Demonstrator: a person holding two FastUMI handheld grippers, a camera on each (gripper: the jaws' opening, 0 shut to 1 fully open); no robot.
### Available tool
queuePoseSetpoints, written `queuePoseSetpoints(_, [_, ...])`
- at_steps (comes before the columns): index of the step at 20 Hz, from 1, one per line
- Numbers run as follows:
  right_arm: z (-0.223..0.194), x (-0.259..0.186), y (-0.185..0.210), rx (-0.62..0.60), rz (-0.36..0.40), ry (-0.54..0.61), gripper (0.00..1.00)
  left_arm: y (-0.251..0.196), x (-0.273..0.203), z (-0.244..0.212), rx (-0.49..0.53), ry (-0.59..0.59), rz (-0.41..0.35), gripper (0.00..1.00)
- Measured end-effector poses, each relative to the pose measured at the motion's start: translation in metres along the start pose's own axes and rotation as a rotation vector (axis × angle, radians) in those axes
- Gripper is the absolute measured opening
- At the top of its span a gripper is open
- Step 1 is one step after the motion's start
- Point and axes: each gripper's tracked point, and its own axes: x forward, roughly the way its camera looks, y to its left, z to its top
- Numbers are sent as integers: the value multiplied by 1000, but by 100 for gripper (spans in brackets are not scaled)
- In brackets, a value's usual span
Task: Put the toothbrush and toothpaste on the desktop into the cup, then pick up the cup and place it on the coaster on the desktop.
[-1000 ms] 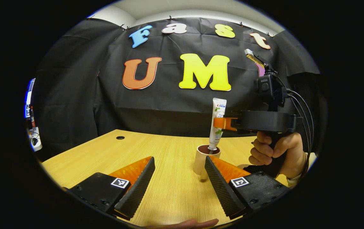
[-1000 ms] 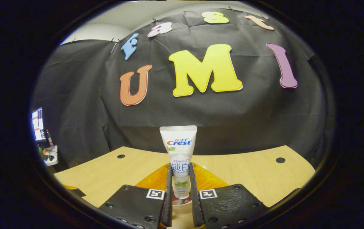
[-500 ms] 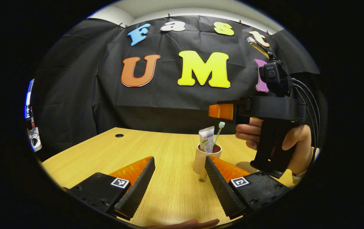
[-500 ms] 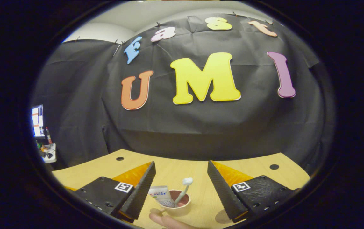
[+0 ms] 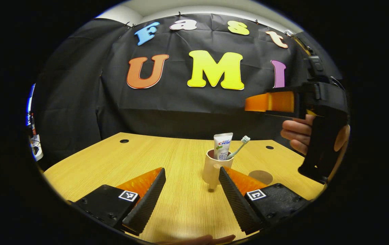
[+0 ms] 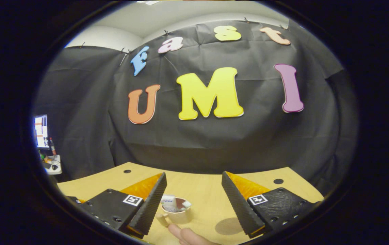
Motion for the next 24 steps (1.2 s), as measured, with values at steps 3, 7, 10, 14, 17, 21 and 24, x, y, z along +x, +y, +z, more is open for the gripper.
queuePoseSetpoints(3, [1,-26,-17,-30,-30,-44,95,-5,7,-2,14,33,-7,99])
queuePoseSetpoints(7, [-8,-65,-27,-95,-35,-71,97,-20,16,6,9,69,-26,99])
queuePoseSetpoints(10, [-7,-98,-36,-148,-44,-113,96,-33,23,16,-5,123,-44,99])
queuePoseSetpoints(14, [-10,-128,-51,-126,-56,-124,97,-48,34,35,38,244,-66,99])
queuePoseSetpoints(17, [-11,-141,-76,-77,-95,-127,97,-60,43,45,43,355,-76,99])
queuePoseSetpoints(21, [-17,-149,-99,-30,-95,-136,95,-85,48,32,169,574,-148,99])
queuePoseSetpoints(24, [-21,-153,-121,-57,-127,-153,95,-84,62,24,263,662,-154,99])
